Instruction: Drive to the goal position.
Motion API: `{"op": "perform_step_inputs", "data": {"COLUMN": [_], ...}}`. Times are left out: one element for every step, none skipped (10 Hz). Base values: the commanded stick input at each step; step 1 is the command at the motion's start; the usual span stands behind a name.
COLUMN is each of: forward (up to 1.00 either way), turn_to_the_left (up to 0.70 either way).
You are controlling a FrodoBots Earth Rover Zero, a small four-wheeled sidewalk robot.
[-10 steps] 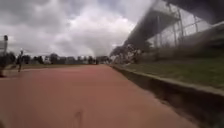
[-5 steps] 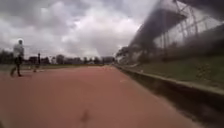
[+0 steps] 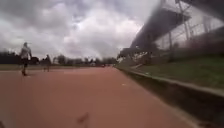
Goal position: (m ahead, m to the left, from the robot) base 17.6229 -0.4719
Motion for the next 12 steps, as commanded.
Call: {"op": "perform_step_inputs", "data": {"forward": [0.85, 0.85, 0.85, 0.85, 0.85, 0.85, 0.85, 0.85, 0.85, 0.85, 0.85, 0.85], "turn_to_the_left": [0.35, 0.33, 0.3, 0.01, 0.01, 0.01, 0.01, 0.01, 0.01, 0.01, 0.01, 0.01]}}
